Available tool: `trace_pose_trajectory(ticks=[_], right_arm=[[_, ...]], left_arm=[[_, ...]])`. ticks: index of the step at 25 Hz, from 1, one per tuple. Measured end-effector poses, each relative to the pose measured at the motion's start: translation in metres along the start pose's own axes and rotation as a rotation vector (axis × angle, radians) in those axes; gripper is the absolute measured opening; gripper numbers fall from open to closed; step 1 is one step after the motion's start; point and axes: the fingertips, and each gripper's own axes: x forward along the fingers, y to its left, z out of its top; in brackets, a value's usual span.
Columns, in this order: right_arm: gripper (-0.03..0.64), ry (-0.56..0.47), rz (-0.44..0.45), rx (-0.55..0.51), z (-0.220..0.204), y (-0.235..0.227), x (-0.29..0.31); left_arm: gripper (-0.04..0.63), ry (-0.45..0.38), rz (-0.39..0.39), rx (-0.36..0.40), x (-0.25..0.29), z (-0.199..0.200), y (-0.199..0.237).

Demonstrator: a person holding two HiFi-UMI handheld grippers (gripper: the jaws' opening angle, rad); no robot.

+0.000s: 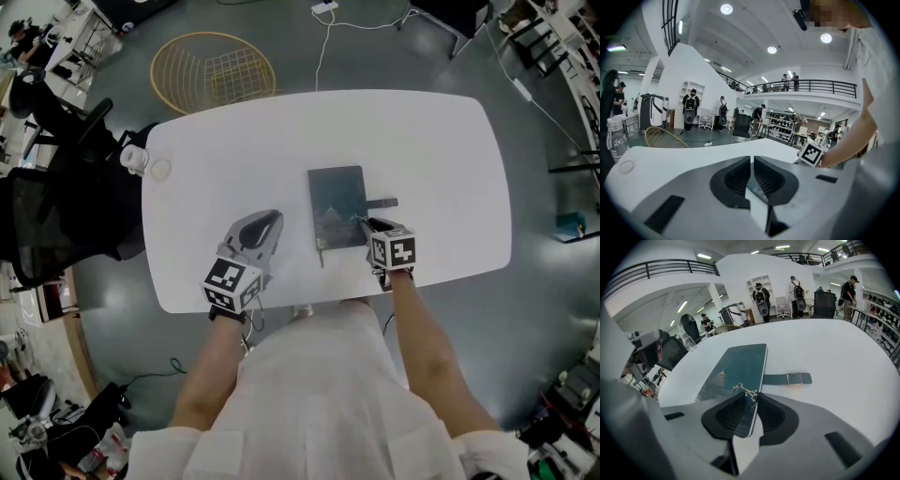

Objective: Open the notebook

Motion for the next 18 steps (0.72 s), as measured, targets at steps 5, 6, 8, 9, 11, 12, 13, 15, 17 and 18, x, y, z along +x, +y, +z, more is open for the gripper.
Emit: trace_pose_trajectory(ticks=[5,6,8,9,11,12,13,15,17,18], right_arm=[[0.084,0.012,-0.002,-0.003,-0.0020,-0.0017,0.0015],[0.088,0.012,-0.004,0.004,-0.0028,-0.0023,0.0019],[0.095,0.013,-0.003,0.029,-0.0040,-0.0030,0.0038],[0.096,0.015,0.002,0.041,-0.0042,-0.0029,0.0050],[0.086,0.017,0.017,0.054,-0.0035,-0.0019,0.0052],[0.083,0.018,0.023,0.059,-0.0031,-0.0014,0.0041],[0.083,0.020,0.029,0.064,-0.0030,-0.0011,0.0030],[0.081,0.024,0.041,0.072,-0.0028,-0.0004,0.0024],[0.080,0.028,0.046,0.071,-0.0025,-0.0005,0.0025],[0.077,0.029,0.045,0.067,-0.0027,-0.0011,0.0024]], left_arm=[[0.023,0.002,0.001,0.002,-0.0016,-0.0032,0.0000],[0.023,0.002,0.002,0.002,-0.0022,-0.0038,-0.0003],[0.023,0.001,0.003,0.002,-0.0033,-0.0045,0.0004],[0.023,0.001,0.003,0.003,-0.0035,-0.0045,0.0011],[0.023,-0.001,0.002,0.003,-0.0036,-0.0039,0.0010],[0.023,-0.001,0.001,0.003,-0.0038,-0.0036,-0.0001],[0.023,-0.001,0.000,0.003,-0.0041,-0.0035,-0.0013],[0.023,0.000,-0.001,0.003,-0.0045,-0.0042,-0.0029],[0.023,0.002,-0.003,0.004,-0.0043,-0.0048,-0.0036],[0.023,0.002,-0.004,0.006,-0.0042,-0.0047,-0.0042]])
